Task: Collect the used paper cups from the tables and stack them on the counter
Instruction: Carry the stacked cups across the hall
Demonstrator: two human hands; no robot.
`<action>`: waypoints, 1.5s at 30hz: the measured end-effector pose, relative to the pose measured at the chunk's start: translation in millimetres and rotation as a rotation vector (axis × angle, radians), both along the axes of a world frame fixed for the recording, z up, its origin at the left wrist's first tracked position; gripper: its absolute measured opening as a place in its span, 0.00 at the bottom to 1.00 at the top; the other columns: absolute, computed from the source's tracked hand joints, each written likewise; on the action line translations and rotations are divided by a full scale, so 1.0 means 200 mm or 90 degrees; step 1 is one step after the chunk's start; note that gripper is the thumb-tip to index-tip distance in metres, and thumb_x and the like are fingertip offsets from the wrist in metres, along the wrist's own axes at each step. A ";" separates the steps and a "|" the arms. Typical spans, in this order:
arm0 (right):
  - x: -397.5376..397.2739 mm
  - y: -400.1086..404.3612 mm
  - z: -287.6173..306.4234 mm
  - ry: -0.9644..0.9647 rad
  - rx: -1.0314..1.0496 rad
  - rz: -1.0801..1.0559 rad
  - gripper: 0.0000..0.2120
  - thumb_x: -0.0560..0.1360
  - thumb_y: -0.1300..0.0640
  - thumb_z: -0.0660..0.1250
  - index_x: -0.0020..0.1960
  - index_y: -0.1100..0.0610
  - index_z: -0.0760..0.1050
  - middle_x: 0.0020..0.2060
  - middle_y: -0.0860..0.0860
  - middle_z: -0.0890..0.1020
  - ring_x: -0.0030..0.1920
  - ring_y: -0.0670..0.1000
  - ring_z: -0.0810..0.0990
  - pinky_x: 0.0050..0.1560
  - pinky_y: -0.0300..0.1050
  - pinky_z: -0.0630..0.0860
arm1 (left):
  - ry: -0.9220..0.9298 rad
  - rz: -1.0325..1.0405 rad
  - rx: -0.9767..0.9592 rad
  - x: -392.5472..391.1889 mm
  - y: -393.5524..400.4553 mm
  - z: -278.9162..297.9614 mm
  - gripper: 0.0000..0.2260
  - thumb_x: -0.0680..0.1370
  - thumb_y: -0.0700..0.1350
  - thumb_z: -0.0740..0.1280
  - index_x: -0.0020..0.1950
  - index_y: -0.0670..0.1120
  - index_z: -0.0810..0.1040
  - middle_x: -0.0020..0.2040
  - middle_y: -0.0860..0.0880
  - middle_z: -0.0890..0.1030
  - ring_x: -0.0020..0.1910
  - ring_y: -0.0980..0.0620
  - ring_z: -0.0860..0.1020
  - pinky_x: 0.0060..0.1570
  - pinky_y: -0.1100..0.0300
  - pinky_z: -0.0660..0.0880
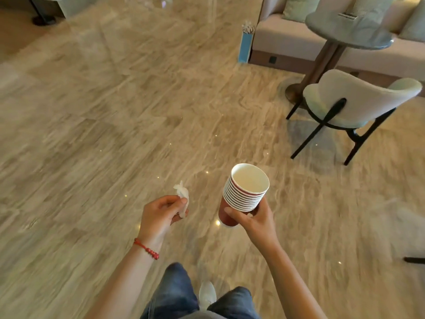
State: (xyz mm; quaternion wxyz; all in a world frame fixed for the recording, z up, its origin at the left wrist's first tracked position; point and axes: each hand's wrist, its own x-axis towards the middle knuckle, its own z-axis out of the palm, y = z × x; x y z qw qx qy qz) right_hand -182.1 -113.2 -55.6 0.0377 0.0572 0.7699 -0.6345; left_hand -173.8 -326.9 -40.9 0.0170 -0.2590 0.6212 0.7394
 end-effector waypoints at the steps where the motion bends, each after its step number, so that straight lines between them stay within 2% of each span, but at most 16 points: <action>1: -0.10 -0.03 0.01 -0.006 0.002 0.005 0.24 0.62 0.57 0.79 0.55 0.48 0.73 0.45 0.40 0.83 0.45 0.39 0.81 0.42 0.32 0.75 | -0.001 0.002 -0.002 -0.10 -0.03 0.01 0.05 0.71 0.35 0.70 0.35 0.41 0.81 0.29 0.48 0.82 0.30 0.53 0.81 0.34 0.64 0.79; 5: -0.54 -0.18 -0.02 -0.028 -0.002 0.015 0.30 0.60 0.52 0.79 0.59 0.53 0.73 0.48 0.47 0.83 0.50 0.45 0.81 0.50 0.45 0.78 | 0.004 -0.006 0.000 -0.53 -0.16 -0.02 0.08 0.71 0.36 0.71 0.32 0.42 0.81 0.29 0.46 0.81 0.32 0.52 0.81 0.34 0.64 0.79; 8: -0.90 -0.32 -0.05 -0.028 -0.004 -0.010 0.31 0.58 0.50 0.78 0.59 0.53 0.73 0.48 0.46 0.83 0.50 0.45 0.82 0.48 0.42 0.78 | 0.000 -0.015 0.009 -0.90 -0.30 -0.06 0.07 0.71 0.35 0.70 0.32 0.41 0.80 0.28 0.46 0.81 0.31 0.51 0.81 0.34 0.63 0.79; 10: -1.15 -0.42 -0.06 -0.022 -0.009 -0.018 0.29 0.60 0.55 0.79 0.59 0.53 0.73 0.47 0.47 0.84 0.50 0.46 0.82 0.48 0.43 0.78 | 0.002 -0.030 0.007 -1.16 -0.40 -0.07 0.08 0.71 0.36 0.70 0.31 0.42 0.80 0.28 0.46 0.80 0.31 0.51 0.81 0.34 0.63 0.79; 12: -1.39 -0.53 -0.05 -0.024 -0.017 -0.034 0.27 0.62 0.59 0.79 0.58 0.53 0.73 0.47 0.48 0.84 0.50 0.48 0.82 0.50 0.47 0.79 | -0.002 -0.037 0.005 -1.41 -0.51 -0.05 0.09 0.71 0.36 0.70 0.31 0.42 0.80 0.29 0.45 0.80 0.32 0.51 0.81 0.34 0.63 0.79; 15: -1.73 -0.68 0.01 -0.030 -0.015 -0.052 0.28 0.58 0.50 0.79 0.56 0.49 0.73 0.47 0.46 0.84 0.49 0.46 0.82 0.52 0.50 0.79 | 0.006 -0.049 0.006 -1.77 -0.68 0.01 0.05 0.71 0.35 0.70 0.34 0.38 0.80 0.31 0.44 0.82 0.31 0.51 0.81 0.35 0.62 0.80; 17: -1.93 -0.75 0.04 -0.034 -0.011 -0.049 0.28 0.59 0.50 0.78 0.57 0.51 0.74 0.47 0.47 0.84 0.50 0.47 0.82 0.52 0.53 0.79 | 0.006 -0.057 -0.008 -2.00 -0.77 0.04 0.04 0.71 0.35 0.71 0.35 0.37 0.80 0.31 0.44 0.82 0.31 0.51 0.81 0.35 0.62 0.79; 19: -2.11 -0.81 0.04 -0.037 -0.010 -0.058 0.29 0.59 0.50 0.78 0.57 0.52 0.74 0.47 0.46 0.84 0.50 0.46 0.82 0.51 0.50 0.79 | -0.008 -0.061 -0.013 -2.20 -0.83 0.04 0.03 0.70 0.36 0.71 0.37 0.36 0.81 0.32 0.44 0.82 0.32 0.51 0.81 0.35 0.62 0.79; 23: -2.48 -0.88 0.02 -0.034 0.009 -0.072 0.29 0.57 0.47 0.77 0.55 0.48 0.73 0.45 0.40 0.83 0.46 0.42 0.81 0.42 0.35 0.77 | -0.031 -0.063 0.013 -2.58 -0.88 0.01 0.03 0.70 0.37 0.71 0.39 0.37 0.81 0.33 0.45 0.83 0.32 0.51 0.82 0.32 0.64 0.78; 28: -3.06 -0.91 -0.03 -0.036 -0.017 -0.059 0.29 0.58 0.51 0.77 0.57 0.49 0.72 0.46 0.45 0.83 0.48 0.46 0.82 0.47 0.43 0.79 | -0.023 -0.075 -0.010 -3.15 -0.89 -0.04 0.03 0.71 0.36 0.70 0.38 0.38 0.81 0.31 0.46 0.82 0.32 0.52 0.81 0.36 0.62 0.80; 31: -3.45 -0.91 -0.03 -0.021 -0.036 -0.055 0.29 0.59 0.55 0.78 0.58 0.49 0.72 0.46 0.45 0.83 0.49 0.45 0.82 0.48 0.43 0.79 | -0.012 -0.069 -0.021 -3.54 -0.89 -0.02 0.04 0.71 0.36 0.70 0.36 0.39 0.81 0.31 0.47 0.82 0.33 0.52 0.81 0.38 0.60 0.80; 36: -4.08 -0.90 0.04 -0.017 -0.034 -0.046 0.27 0.63 0.61 0.79 0.59 0.53 0.72 0.46 0.45 0.84 0.48 0.44 0.82 0.45 0.36 0.79 | 0.018 -0.064 -0.025 -4.16 -0.91 0.09 0.06 0.71 0.36 0.70 0.34 0.41 0.82 0.31 0.46 0.82 0.32 0.53 0.81 0.37 0.62 0.80; 42: -4.73 -0.94 0.13 -0.028 -0.036 -0.044 0.25 0.64 0.62 0.78 0.58 0.55 0.73 0.47 0.49 0.84 0.49 0.47 0.82 0.49 0.48 0.80 | 0.009 -0.039 0.000 -4.80 -0.95 0.16 0.07 0.71 0.37 0.70 0.32 0.41 0.80 0.32 0.45 0.81 0.34 0.52 0.80 0.34 0.63 0.78; 45: -5.07 -0.97 0.10 -0.024 -0.026 -0.037 0.26 0.64 0.62 0.78 0.59 0.56 0.73 0.47 0.49 0.84 0.49 0.47 0.82 0.49 0.46 0.80 | 0.007 -0.047 0.008 -5.14 -0.96 0.11 0.07 0.71 0.37 0.70 0.32 0.41 0.80 0.33 0.43 0.80 0.35 0.50 0.80 0.34 0.64 0.78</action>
